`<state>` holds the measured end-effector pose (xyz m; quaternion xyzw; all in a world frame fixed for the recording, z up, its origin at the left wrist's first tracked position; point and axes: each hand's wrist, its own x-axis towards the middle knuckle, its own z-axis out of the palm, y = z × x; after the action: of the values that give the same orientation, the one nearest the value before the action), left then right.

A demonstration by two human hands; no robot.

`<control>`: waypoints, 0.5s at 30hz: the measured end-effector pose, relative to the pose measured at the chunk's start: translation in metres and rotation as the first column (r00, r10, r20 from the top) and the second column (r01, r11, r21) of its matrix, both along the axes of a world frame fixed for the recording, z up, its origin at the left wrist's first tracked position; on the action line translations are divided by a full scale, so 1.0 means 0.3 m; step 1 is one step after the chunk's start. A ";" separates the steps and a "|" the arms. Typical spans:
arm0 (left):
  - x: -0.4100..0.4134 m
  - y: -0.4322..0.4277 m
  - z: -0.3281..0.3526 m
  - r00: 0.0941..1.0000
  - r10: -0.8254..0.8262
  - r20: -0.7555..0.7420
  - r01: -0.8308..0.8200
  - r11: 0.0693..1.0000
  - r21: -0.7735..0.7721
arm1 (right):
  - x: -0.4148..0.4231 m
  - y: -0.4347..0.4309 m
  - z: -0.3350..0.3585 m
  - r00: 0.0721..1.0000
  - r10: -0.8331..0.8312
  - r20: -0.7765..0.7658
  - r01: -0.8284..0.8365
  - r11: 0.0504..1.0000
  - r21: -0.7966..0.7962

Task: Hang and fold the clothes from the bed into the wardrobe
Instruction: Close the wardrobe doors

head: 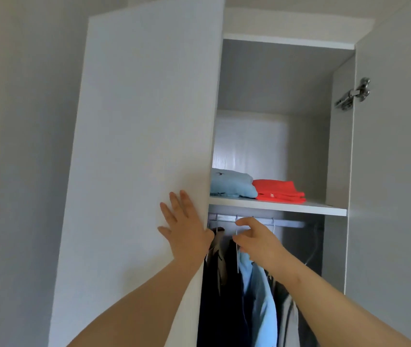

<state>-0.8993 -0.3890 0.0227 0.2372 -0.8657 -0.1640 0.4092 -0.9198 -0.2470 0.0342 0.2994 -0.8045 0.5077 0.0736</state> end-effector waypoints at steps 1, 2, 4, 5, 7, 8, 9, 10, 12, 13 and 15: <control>-0.034 0.006 0.002 1.000 0.016 0.005 -0.016 1.000 -0.002 | -0.033 0.016 -0.004 1.000 -0.015 -0.006 0.015 1.000 0.021; -0.067 0.012 0.001 1.000 0.030 0.007 -0.030 1.000 -0.005 | -0.066 0.026 -0.008 1.000 -0.023 -0.013 0.024 0.999 0.037; -0.116 0.016 -0.003 0.998 0.058 0.003 -0.058 0.998 -0.014 | -0.117 0.030 -0.014 1.000 -0.026 -0.014 0.026 0.998 0.051; -0.139 0.015 -0.006 0.997 0.074 0.004 -0.073 0.997 -0.019 | -0.139 0.025 -0.014 1.000 -0.023 -0.017 0.023 0.998 0.052; -0.184 0.008 -0.010 0.993 0.115 0.009 -0.115 0.993 -0.034 | -0.179 0.015 -0.015 1.000 -0.010 -0.028 0.012 0.998 0.070; -0.203 0.005 -0.012 0.991 0.134 0.014 -0.134 0.990 -0.041 | -0.198 0.011 -0.017 1.000 -0.002 -0.030 0.005 0.997 0.079; -0.219 0.000 -0.014 0.988 0.151 0.016 -0.150 0.987 -0.048 | -0.215 0.006 -0.022 1.000 0.006 -0.027 -0.004 0.997 0.082; -0.234 -0.003 -0.017 0.986 0.165 0.019 -0.164 0.985 -0.055 | -0.230 0.003 -0.029 1.000 0.011 -0.021 -0.010 0.997 0.076; -0.258 -0.011 -0.021 0.981 0.195 0.020 -0.193 0.979 -0.068 | -0.253 -0.003 -0.044 1.000 0.020 -0.002 -0.020 0.998 0.057; -0.275 -0.014 -0.020 0.978 0.210 0.019 -0.208 0.975 -0.078 | -0.269 -0.006 -0.050 1.000 0.027 0.008 -0.027 0.999 0.045; -0.305 -0.021 -0.018 0.973 0.230 0.020 -0.228 0.970 -0.086 | -0.299 -0.017 -0.061 0.999 0.034 0.013 -0.035 0.998 0.043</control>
<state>-0.9908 -0.3953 0.0172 0.3208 -0.8447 -0.0759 0.4217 -1.0095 -0.2520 0.0159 0.3118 -0.8103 0.4933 0.0535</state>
